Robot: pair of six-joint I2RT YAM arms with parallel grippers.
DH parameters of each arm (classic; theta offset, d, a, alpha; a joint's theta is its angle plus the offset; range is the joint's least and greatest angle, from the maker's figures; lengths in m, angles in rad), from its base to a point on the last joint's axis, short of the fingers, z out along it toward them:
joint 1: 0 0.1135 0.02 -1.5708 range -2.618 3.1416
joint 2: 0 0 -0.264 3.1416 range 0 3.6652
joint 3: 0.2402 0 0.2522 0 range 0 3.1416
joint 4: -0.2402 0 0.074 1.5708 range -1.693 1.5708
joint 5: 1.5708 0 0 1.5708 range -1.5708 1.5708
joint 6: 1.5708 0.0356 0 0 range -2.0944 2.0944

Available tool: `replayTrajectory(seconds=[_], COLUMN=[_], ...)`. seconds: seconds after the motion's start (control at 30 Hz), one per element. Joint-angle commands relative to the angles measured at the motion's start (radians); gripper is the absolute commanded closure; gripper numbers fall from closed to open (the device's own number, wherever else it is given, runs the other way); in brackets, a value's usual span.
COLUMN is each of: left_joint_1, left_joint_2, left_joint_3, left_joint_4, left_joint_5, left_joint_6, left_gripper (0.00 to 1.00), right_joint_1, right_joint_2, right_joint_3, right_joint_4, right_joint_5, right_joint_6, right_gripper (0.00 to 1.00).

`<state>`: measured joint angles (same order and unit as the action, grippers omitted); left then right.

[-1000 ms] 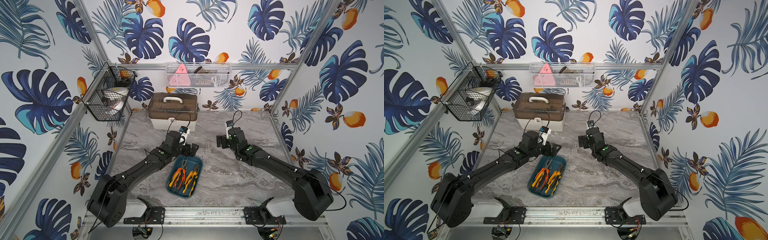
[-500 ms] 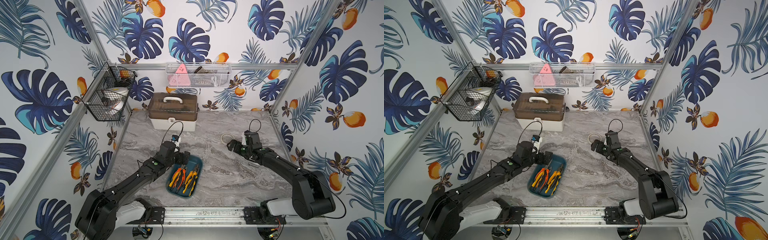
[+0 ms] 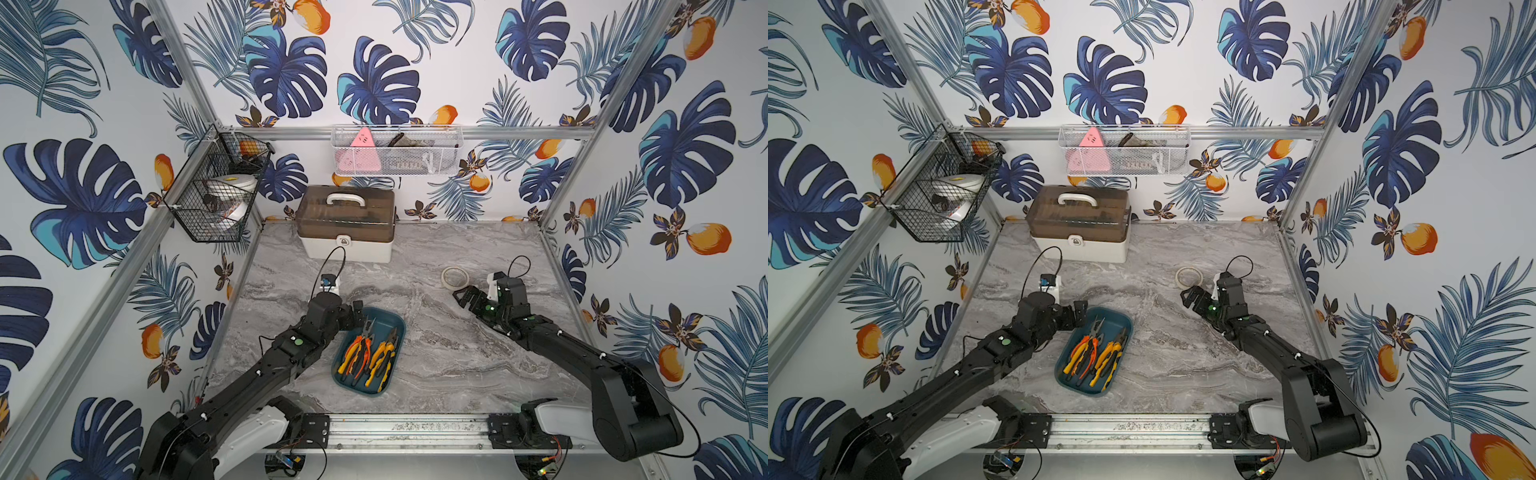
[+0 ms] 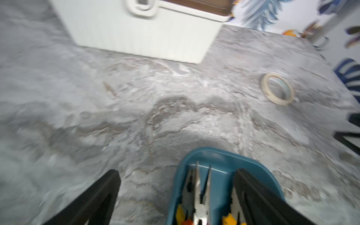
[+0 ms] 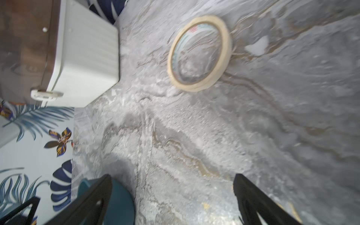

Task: Take the pliers out of the storage box
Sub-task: Adjust the storage box at the center of the board.

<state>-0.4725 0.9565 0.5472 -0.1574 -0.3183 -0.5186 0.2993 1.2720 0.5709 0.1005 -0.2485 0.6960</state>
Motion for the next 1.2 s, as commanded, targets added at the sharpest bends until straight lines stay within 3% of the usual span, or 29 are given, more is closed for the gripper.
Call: replayTrajectory(seconds=[0.0,0.07,0.13,0.27,0.4,0.73,1.17], left_joint_1=[0.000,0.001,0.001,0.000,0.000,0.001,0.004], left_joint_2=[-0.013,-0.006,0.018,0.095,0.078,0.090,0.186], left_joint_3=[-0.015,-0.018,-0.013,0.021,-0.024,-0.153,-0.011], left_joint_4=[-0.162,-0.134,-0.083,-0.106,-0.065,0.116,0.174], left_joint_5=[-0.278,-0.218,-0.077,0.181,0.319,0.440,0.304], left_joint_6=[-0.242,-0.199,-0.146,-0.129,-0.134,-0.243,-0.197], left_gripper=[0.01,0.01,0.01,0.03,0.04,0.09,0.16], right_joint_1=[0.172,0.318,0.403,0.508,0.586,0.606,0.606], right_joint_2=[-0.047,-0.059,-0.056,0.013,0.120,0.394,0.603], right_joint_3=[0.026,0.024,-0.017,-0.067,-0.008,0.126,0.325], right_joint_4=[-0.088,-0.111,-0.041,0.167,0.229,0.431,0.520], right_joint_5=[0.088,0.153,0.140,0.055,0.025,-0.046,-0.022], right_joint_6=[0.025,0.074,0.149,0.199,0.190,0.270,0.324], right_gripper=[0.00,0.00,0.00,0.00,0.00,0.01,0.08])
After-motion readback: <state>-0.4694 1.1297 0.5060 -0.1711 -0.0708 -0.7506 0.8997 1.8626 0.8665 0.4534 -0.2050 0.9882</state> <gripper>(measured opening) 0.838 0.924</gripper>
